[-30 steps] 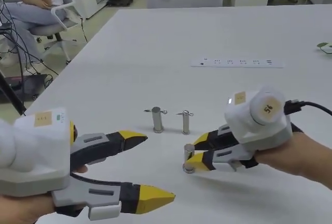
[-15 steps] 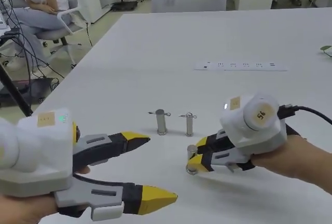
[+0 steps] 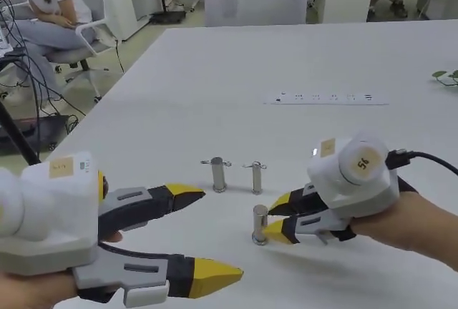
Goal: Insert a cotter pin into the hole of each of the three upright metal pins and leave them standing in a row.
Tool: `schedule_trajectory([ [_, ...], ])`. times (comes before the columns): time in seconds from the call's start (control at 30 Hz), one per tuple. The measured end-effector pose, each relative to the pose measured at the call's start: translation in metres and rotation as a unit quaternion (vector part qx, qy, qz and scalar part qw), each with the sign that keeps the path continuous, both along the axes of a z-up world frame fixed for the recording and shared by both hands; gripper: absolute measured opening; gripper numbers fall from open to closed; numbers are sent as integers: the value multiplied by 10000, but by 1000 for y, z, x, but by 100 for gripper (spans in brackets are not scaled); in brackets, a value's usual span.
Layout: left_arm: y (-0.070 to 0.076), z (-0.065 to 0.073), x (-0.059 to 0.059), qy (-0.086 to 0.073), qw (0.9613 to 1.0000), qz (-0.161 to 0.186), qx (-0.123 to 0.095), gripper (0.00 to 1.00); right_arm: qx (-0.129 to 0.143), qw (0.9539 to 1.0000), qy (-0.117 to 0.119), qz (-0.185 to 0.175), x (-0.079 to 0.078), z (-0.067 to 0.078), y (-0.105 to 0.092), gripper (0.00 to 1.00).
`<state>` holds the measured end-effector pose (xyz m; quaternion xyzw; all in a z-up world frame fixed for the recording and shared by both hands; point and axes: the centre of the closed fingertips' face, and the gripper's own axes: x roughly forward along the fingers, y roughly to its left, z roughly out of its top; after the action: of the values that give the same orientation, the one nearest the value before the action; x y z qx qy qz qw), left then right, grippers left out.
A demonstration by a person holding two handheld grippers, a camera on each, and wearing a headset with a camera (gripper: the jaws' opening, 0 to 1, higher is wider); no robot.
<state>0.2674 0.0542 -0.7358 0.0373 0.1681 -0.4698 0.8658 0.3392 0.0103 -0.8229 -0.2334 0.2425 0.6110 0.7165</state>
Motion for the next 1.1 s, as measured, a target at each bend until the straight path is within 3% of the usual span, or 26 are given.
schedule_trajectory([
  [0.17,-5,5,0,-88,9999,-30,-52,69,-35,9998,-110,-145,3,19,-28,21],
  [0.27,-7,7,0,-121,9999,-48,-83,69,-134,9992,-216,-309,9,29,-54,21],
  [0.5,-11,6,0,-159,9998,-97,-122,70,-459,9951,-320,-815,28,37,-117,20],
  [0.77,-12,3,3,-163,9998,-21,-110,71,-947,9856,-193,-1385,59,31,-186,20],
  [0.93,-12,1,4,-133,9998,66,-99,74,-1343,9814,-138,-1365,71,21,-204,20],
  [1.03,-12,-3,7,-117,9998,131,-61,76,-1504,9802,-133,-1278,77,16,-205,18],
  [1.1,-12,-3,7,-97,9998,153,-75,77,-1814,9775,-183,-1062,81,9,-205,18],
])
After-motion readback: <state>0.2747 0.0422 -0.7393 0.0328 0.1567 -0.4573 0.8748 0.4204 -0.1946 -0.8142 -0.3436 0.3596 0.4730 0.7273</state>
